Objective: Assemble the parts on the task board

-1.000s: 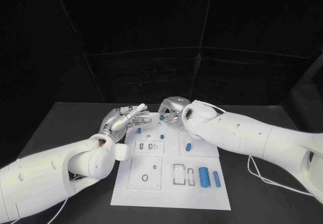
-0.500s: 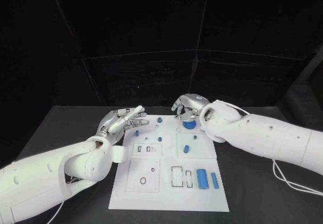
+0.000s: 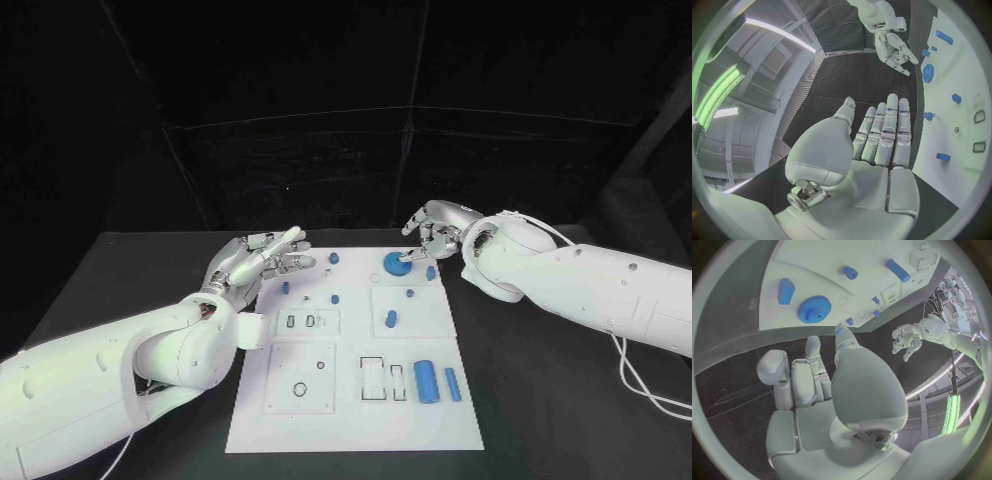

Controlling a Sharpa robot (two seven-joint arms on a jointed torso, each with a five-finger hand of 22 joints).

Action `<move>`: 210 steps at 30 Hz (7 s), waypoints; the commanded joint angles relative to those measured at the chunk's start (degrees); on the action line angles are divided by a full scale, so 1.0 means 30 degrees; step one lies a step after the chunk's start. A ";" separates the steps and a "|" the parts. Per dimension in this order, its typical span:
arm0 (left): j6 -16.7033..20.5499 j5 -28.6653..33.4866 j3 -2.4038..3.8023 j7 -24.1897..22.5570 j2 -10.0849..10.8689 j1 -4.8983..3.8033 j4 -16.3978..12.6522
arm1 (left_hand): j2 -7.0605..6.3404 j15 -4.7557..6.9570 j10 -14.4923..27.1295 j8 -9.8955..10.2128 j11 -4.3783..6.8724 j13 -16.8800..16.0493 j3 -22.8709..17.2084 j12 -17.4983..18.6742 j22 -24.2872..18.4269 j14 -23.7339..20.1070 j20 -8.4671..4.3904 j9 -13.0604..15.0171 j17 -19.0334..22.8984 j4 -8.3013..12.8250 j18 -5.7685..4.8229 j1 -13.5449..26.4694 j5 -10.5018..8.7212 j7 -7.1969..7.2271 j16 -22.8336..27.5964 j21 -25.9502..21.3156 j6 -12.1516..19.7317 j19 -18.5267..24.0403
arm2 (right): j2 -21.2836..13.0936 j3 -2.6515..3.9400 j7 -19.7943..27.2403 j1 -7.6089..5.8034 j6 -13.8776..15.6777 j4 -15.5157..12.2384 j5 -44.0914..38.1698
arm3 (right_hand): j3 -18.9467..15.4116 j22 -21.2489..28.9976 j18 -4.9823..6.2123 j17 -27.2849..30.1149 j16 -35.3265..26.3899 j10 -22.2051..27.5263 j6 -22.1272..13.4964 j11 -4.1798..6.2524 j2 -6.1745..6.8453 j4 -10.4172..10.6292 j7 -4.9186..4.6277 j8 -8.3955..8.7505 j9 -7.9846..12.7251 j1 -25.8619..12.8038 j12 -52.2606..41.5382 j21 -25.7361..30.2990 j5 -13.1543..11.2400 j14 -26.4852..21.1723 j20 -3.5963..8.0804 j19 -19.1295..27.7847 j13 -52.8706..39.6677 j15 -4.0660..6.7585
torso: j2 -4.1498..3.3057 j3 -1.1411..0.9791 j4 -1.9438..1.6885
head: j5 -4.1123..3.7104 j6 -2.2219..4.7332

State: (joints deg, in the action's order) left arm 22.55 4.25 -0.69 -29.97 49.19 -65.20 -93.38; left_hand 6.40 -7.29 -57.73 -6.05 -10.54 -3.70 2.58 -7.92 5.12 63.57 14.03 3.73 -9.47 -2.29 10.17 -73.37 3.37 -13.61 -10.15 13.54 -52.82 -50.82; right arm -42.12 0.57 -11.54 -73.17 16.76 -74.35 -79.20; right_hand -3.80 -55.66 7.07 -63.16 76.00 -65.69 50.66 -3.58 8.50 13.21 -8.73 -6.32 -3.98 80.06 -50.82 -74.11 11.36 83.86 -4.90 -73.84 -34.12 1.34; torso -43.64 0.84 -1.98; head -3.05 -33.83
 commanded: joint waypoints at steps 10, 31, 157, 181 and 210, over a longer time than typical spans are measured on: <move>-0.0373 -0.0161 0.0007 -0.0082 -0.0133 -0.0022 0.0147 | -0.0047 -0.0079 0.0088 0.0049 0.0068 0.0003 -0.0003 0.0066 -0.0042 -0.0006 0.0024 -0.0003 -0.0034 0.0134 0.0124 -0.0014 0.0046 0.0044 0.0137 -0.0115 0.0090 -0.0171 | 0.0593 0.0024 -0.0585 -0.0033 -0.2916 0.0728 -0.0262 | -0.0133 -0.1067 -0.0323 -0.1995 0.1183 -0.1237 -0.0234 -0.0060 -0.0202 0.1003 -0.0067 -0.0440 -0.0015 0.1124 -0.3649 -0.0711 0.0328 0.0898 -0.0125 -0.0346 -0.4560 -0.0180 | -0.0031 0.0024 -0.0039 | -0.0046 -0.0137; -0.0407 -0.0161 0.0005 -0.0068 -0.0182 -0.0021 0.0256 | -0.0047 -0.0079 0.0088 0.0049 0.0068 0.0003 -0.0003 0.0066 -0.0042 -0.0006 0.0024 -0.0003 -0.0034 0.0134 0.0124 -0.0014 0.0046 0.0044 0.0137 -0.0115 0.0090 -0.0171 | 0.1426 0.0019 -0.0547 -0.0023 -0.3551 0.1619 -0.0452 | 0.0182 -0.1935 -0.0462 -0.3079 0.1812 -0.1908 0.0086 -0.0017 -0.1052 0.0585 0.0000 -0.0847 -0.0036 0.1729 -0.5450 -0.1259 0.0565 0.1022 -0.0130 -0.0615 -0.6922 -0.0167 | -0.0026 0.0027 -0.0022 | -0.0052 -0.0255; -0.0591 -0.0163 0.0005 -0.0059 -0.0276 -0.0023 0.0587 | -0.0012 -0.0069 0.0065 0.0032 0.0088 -0.0006 -0.0079 0.0045 -0.0094 0.0001 0.0025 0.0008 -0.0076 0.0272 0.0131 -0.0132 0.0049 0.0070 0.0199 -0.0175 0.0063 -0.0200 | 0.6807 -0.0065 -0.0600 0.0521 -0.2532 0.2918 -0.2413 | 0.3478 -0.3798 -0.0791 -0.4182 0.2391 -0.1283 -0.0752 -0.0470 -0.0080 -0.0382 -0.0449 0.0202 -0.0016 -0.2190 -0.5398 -0.2322 0.0217 0.1102 -0.0553 -0.1377 -0.7477 -0.0589 | -0.0032 -0.0023 -0.0003 | 0.0435 -0.0557; -0.0833 -0.0163 0.0003 -0.0130 -0.0040 -0.0027 0.0766 | 0.0042 -0.0056 -0.0167 -0.0083 0.0164 -0.0028 -0.0145 -0.0069 -0.0171 -0.0060 0.0024 0.0038 -0.0086 0.0391 0.0137 -0.0166 0.0046 0.0164 0.0359 -0.0265 -0.0158 -0.0243 | -0.2193 -0.0083 0.5073 0.0485 -0.0205 -0.2536 0.5806 | 0.3435 -0.3901 -0.0813 -0.4251 0.2416 -0.2104 -0.0472 -0.0210 -0.0748 -0.2134 -0.0208 -0.0127 0.0039 0.0599 -0.6494 -0.2406 0.1322 0.1114 -0.0352 -0.1460 -0.8811 -0.0370 | 0.0156 -0.0250 0.0615 | 0.0069 -0.0097; -0.0932 -0.0163 0.0002 -0.0129 -0.0380 -0.0019 0.1288 | 0.0038 -0.0075 -0.0211 -0.0096 0.0169 -0.0020 -0.0150 -0.0076 -0.0212 -0.0155 0.0034 0.0031 -0.0063 0.0423 0.0125 -0.0158 0.0044 0.0175 0.0469 -0.0330 -0.0197 -0.0201 | -0.2192 -0.0095 0.4346 0.1415 -0.0900 0.0173 0.3514 | 0.2983 -0.3770 -0.0792 -0.4184 0.2370 -0.2138 -0.0386 -0.0240 -0.0529 -0.2229 -0.0245 -0.0192 0.0047 0.0285 -0.6451 -0.2355 0.1360 0.1096 -0.0341 -0.1400 -0.8739 -0.0379 | 0.0136 -0.0170 0.0563 | -0.0346 -0.0433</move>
State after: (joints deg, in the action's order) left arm 20.68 4.21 -0.71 -29.73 48.13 -65.18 -89.54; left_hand 6.40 -7.49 -58.05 -6.05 -10.23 -3.72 2.12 -7.93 4.57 63.37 14.04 3.77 -9.65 -1.49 10.16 -73.37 3.37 -13.19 -9.10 12.87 -53.24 -51.22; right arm -48.82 0.27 1.65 -68.94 15.10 -74.13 -67.46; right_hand 5.53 -66.99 5.32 -74.91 83.09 -71.65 49.30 -4.20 6.85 6.58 -9.39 -6.81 -3.85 81.03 -70.11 -81.16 15.19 84.04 -6.15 -77.92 -60.30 -0.11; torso -43.26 0.36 -0.32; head -4.22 -35.04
